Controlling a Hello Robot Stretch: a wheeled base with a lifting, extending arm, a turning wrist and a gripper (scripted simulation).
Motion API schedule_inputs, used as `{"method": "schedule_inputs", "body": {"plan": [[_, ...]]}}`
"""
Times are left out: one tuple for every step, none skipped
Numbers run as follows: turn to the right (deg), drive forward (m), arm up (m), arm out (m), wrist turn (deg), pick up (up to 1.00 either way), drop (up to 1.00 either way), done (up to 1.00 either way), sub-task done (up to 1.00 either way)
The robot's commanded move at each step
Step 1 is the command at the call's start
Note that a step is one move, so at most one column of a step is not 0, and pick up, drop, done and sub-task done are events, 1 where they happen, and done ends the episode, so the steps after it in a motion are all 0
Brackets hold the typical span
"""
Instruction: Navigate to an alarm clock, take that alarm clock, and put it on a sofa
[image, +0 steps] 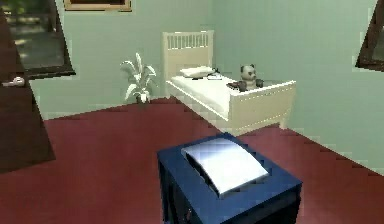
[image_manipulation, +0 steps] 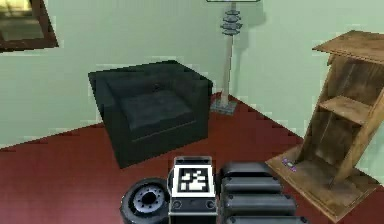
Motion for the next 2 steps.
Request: {"method": "schedule_inputs", "body": {"plan": [[0.0, 0.3, 0.0, 0.0, 0.0, 0.0, 0.0, 0.0, 0.0], [-45.0, 0.0, 0.0, 0.0, 0.0, 0.0, 0.0, 0.0, 0.0]]}}
